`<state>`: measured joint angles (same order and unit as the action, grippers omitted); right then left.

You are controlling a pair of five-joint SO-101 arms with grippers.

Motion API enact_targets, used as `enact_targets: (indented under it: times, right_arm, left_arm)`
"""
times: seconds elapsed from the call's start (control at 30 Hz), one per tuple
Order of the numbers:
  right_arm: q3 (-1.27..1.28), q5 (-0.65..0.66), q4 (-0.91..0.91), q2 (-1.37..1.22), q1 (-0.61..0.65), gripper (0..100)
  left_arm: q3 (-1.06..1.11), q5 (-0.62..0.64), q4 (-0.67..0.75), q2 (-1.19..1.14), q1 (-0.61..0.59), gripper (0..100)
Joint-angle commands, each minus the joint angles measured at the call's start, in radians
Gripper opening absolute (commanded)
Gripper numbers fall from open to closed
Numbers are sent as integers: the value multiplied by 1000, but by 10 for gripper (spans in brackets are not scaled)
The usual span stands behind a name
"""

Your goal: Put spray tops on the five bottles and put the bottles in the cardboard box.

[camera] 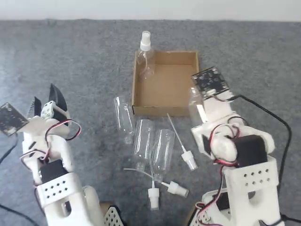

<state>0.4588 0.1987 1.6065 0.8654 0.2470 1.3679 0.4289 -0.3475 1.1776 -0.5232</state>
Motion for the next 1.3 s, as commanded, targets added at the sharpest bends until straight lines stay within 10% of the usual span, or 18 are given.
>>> enact_targets:
  times: [0.0,1.27]
  right_arm:
    - [-57,57,35,22,-97,71]
    - [555,368,-283,19,-308,74]
  left_arm:
    - [-12,-11,28,18,5,196]
    - [-12,-12,29,18,5,196]
